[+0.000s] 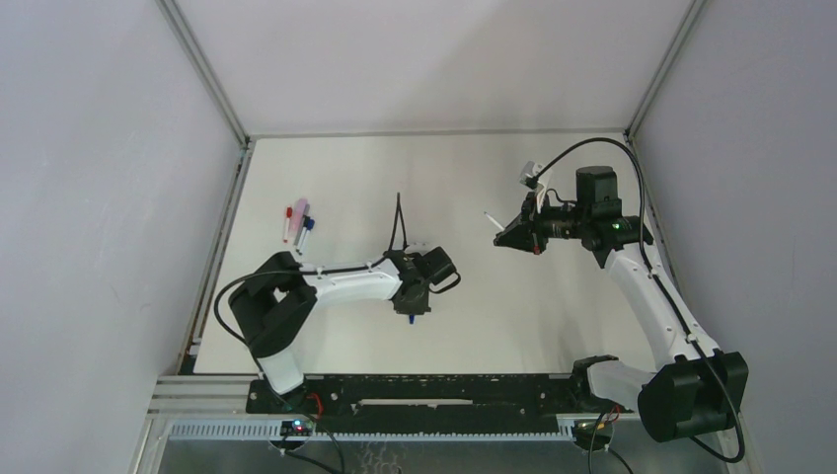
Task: Insert the pens into the pen caps
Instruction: Pick up the pen cap from the center of the board, then insert the pen cap onto the pen.
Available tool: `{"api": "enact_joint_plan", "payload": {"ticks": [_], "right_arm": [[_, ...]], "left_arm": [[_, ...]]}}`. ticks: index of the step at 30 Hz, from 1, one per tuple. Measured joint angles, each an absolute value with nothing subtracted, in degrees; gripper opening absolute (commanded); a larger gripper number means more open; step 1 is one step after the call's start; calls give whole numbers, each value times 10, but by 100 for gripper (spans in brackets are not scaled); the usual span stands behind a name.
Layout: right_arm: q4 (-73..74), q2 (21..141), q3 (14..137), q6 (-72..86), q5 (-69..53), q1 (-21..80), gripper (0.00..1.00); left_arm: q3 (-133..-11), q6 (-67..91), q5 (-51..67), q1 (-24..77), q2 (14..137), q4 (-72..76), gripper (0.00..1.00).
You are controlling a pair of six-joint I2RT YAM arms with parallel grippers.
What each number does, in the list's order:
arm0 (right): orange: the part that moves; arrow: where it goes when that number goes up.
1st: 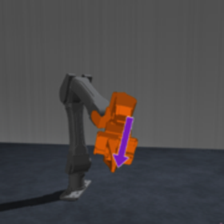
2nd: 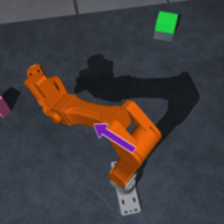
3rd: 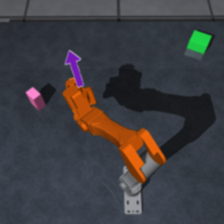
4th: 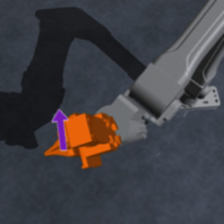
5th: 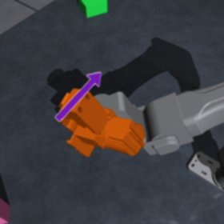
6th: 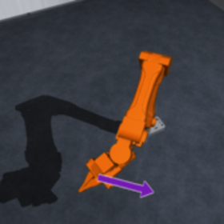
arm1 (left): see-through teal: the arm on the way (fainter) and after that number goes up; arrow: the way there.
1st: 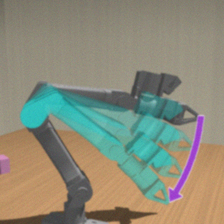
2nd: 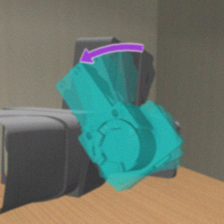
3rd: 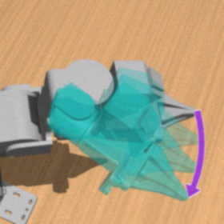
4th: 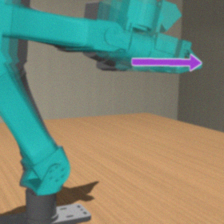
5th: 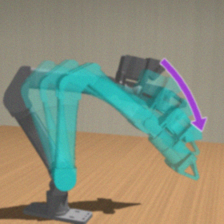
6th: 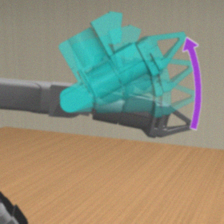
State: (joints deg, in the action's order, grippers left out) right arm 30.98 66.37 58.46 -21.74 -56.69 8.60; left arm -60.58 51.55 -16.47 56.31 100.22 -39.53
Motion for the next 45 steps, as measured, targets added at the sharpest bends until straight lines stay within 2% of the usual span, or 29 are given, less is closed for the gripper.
{"api": "enact_joint_plan", "payload": {"ticks": [8,12,16,21,28,32,38,45], "right_arm": [[310,663,585,-218,-576,86,0],[311,656,585,-218,-582,86,0],[312,637,585,-221,-592,85,2],[309,604,585,-222,-606,84,0],[295,600,631,-210,-683,84,0],[290,630,691,-195,-731,89,0],[292,637,697,-204,-762,101,0],[275,695,697,-188,-781,85,0]], "left_arm": [[-585,514,-168,562,977,-383,0],[-548,507,-177,565,894,-354,0],[-483,479,-183,570,744,-229,0],[-375,417,-184,573,578,-26,0],[-350,260,-183,569,484,166,0],[-379,191,-173,555,486,241,0],[-431,165,-88,495,559,369,0],[-495,285,88,387,780,658,0]]}}
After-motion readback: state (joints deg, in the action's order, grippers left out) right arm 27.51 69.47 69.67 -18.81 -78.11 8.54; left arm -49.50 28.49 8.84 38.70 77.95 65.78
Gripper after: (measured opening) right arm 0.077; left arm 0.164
